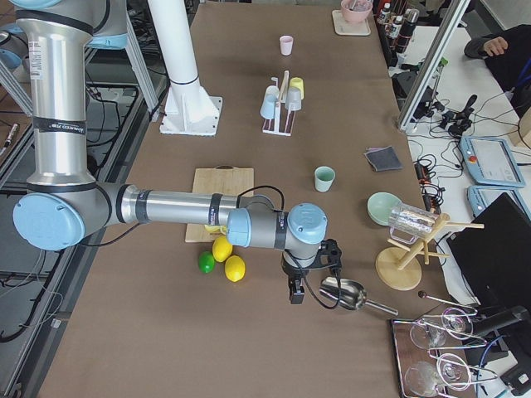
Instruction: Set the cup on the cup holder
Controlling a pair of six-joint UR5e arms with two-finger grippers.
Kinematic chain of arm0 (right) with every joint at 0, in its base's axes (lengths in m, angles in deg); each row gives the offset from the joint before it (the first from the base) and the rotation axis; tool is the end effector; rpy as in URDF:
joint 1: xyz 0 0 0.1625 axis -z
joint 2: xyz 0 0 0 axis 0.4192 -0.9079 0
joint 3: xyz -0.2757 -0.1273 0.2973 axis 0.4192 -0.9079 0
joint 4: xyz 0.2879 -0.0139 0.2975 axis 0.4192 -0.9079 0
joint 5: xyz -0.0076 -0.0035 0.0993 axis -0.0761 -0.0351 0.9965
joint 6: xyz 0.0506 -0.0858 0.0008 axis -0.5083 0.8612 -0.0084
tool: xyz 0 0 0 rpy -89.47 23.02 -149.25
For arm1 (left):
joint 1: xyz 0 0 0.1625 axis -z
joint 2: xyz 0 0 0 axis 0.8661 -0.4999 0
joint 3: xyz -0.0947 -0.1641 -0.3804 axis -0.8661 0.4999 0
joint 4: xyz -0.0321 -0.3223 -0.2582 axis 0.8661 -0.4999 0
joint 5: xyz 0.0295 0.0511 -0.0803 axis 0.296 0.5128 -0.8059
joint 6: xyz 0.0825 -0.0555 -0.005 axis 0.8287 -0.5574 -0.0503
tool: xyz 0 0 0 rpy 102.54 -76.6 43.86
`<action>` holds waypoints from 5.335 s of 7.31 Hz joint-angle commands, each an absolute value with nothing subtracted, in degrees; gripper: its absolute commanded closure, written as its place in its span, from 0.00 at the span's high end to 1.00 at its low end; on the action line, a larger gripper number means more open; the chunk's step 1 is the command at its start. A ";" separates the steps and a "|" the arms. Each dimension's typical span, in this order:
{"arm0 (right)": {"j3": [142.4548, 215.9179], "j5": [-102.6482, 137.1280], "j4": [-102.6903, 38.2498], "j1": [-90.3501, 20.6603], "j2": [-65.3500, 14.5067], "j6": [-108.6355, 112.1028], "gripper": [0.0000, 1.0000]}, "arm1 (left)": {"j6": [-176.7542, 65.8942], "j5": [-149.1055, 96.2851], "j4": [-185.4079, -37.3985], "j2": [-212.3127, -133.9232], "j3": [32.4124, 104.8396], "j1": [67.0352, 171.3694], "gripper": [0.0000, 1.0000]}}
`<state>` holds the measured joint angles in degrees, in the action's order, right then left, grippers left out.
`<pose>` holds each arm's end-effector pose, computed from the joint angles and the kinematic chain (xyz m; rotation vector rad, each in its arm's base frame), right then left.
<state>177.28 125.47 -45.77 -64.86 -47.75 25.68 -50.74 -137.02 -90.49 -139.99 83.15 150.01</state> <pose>0.0647 -0.4743 0.6723 0.0207 -0.7205 -0.1212 -0.0666 -0.4007 0.6227 0.0573 0.7428 -0.1200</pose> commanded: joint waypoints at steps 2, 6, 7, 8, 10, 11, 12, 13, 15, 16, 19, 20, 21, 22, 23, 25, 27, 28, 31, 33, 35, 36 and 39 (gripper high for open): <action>177.33 125.44 -45.65 -64.86 -47.72 25.71 1.00 | -50.72 -136.89 -90.75 -140.07 83.30 150.01 0.99; 177.33 125.53 -45.56 -64.86 -47.90 25.71 1.00 | -50.72 -137.42 -89.35 -139.99 82.70 147.21 0.99; 177.33 125.44 -45.56 -64.86 -47.81 25.71 1.00 | -50.72 -136.72 -89.08 -140.42 81.12 145.98 0.99; 177.25 125.26 -45.56 -64.86 -47.81 25.71 1.00 | -50.72 -136.80 -89.25 -141.04 81.37 145.27 0.99; 177.16 125.17 -45.39 -64.86 -47.81 25.79 1.00 | -50.72 -136.71 -88.38 -144.36 81.02 141.06 0.99; 177.07 125.09 -45.39 -64.86 -47.72 25.71 1.00 | -50.72 -136.63 -83.68 -147.43 81.19 139.74 0.99; 177.07 125.26 -45.47 -64.86 -47.72 25.71 1.00 | -50.72 -135.23 -77.97 -151.37 80.93 137.98 0.99; 177.24 125.61 -45.39 -64.86 -47.81 25.71 1.00 | -50.81 -134.00 -76.00 -152.89 80.93 135.96 0.99; 181.61 125.35 -45.82 -64.69 -47.73 25.62 1.00 | -50.89 -133.20 -65.16 -162.60 76.84 128.34 0.99; 182.77 126.22 -45.74 -63.64 -47.55 25.36 1.00 | -51.16 -133.20 -59.34 -171.02 68.71 127.60 0.99; 192.16 126.41 -45.91 -55.75 -47.02 16.16 1.00 | -50.98 -132.94 -49.48 -176.37 65.99 124.80 0.99; 193.75 126.32 -45.91 -53.63 -46.76 15.78 1.00 | -51.07 -131.45 -48.92 -176.64 65.90 123.74 0.99; 194.03 125.97 -47.48 -51.87 -45.28 15.69 1.00 | -50.81 -129.61 -46.82 -177.42 66.07 120.16 0.99; 193.60 125.36 -50.98 -50.20 -42.74 15.69 1.00 | -50.89 -130.03 -44.11 -177.60 67.03 118.73 0.99; 192.72 123.96 -56.58 -46.53 -38.10 15.69 1.00 | -50.72 -129.86 -42.69 -177.95 67.30 117.93 0.99; 185.81 123.59 -64.96 -44.21 -26.50 15.60 1.00 | -40.88 -129.60 -41.53 -178.91 67.39 117.75 0.99; 180.97 123.50 -64.28 -43.42 -21.56 12.20 1.00 | -25.71 -129.51 -35.68 -178.40 71.32 119.15 0.99; 176.76 123.59 -64.11 -43.16 -17.88 12.00 1.00 | -25.58 -129.16 -34.95 -178.40 70.30 118.46 0.99; 160.17 124.03 -58.43 -42.45 -7.85 12.35 1.00 | -18.59 -124.76 -34.05 -182.06 64.69 116.09 0.99; 149.17 124.12 -58.66 -42.36 1.37 12.35 1.00 | -14.70 -121.28 -34.23 -184.18 58.45 114.07 0.99; 142.38 123.95 -58.66 -41.06 7.45 12.09 1.00 | -14.77 -118.26 -36.78 -185.60 54.22 112.48 0.99; 140.27 123.77 -58.66 -38.69 8.17 11.82 1.00 | -14.77 -116.78 -36.87 -186.56 53.17 112.48 0.99; 133.94 125.78 -59.44 -35.34 9.83 13.30 1.00 | -15.30 -118.06 -36.78 -188.42 51.05 112.48 0.99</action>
<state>136.96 124.53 -58.70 -36.50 8.72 12.44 -15.14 -116.73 -36.68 -188.04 51.49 112.50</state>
